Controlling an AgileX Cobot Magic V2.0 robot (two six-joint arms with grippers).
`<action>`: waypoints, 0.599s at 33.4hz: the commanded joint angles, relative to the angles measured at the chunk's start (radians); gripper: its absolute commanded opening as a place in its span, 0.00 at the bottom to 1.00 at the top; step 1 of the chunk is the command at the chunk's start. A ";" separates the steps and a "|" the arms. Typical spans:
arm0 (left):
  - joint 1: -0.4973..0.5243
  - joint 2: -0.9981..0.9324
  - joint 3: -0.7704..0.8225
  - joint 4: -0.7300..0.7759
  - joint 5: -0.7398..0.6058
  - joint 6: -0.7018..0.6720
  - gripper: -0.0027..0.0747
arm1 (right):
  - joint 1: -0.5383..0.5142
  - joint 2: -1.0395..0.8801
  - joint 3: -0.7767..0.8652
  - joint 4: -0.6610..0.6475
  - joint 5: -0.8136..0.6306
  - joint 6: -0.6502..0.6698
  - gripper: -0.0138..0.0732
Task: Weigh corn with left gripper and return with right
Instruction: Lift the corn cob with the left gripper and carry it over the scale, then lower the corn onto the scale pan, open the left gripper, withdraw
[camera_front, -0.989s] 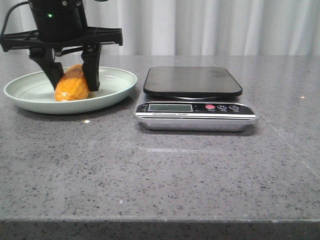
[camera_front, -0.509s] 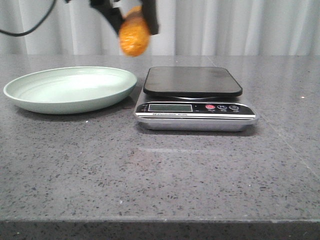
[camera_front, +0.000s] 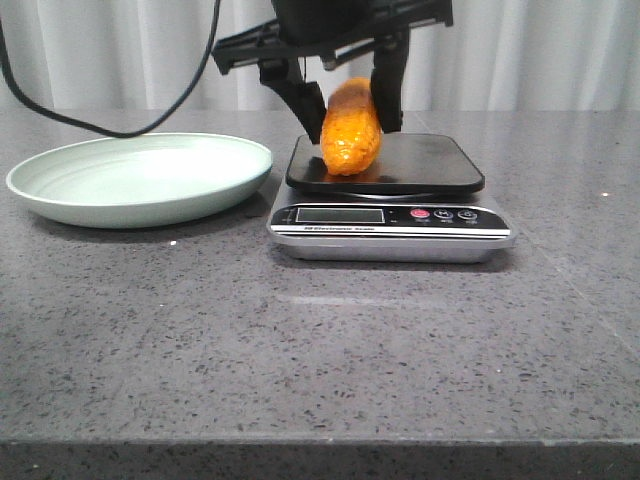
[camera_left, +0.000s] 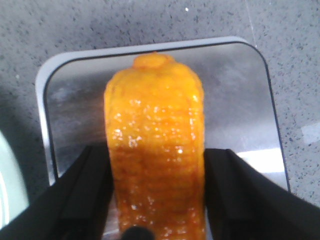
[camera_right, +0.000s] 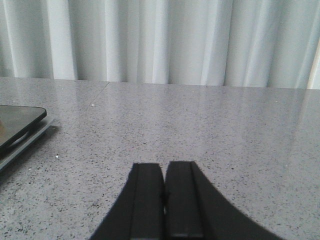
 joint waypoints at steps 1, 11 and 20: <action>-0.007 -0.059 -0.037 -0.016 -0.044 0.001 0.68 | -0.003 -0.017 -0.007 0.000 -0.084 -0.007 0.33; 0.005 -0.070 -0.133 0.030 0.006 0.046 0.69 | -0.003 -0.017 -0.007 0.000 -0.084 -0.007 0.33; 0.005 -0.134 -0.193 0.060 0.072 0.169 0.69 | -0.003 -0.017 -0.007 0.000 -0.084 -0.007 0.33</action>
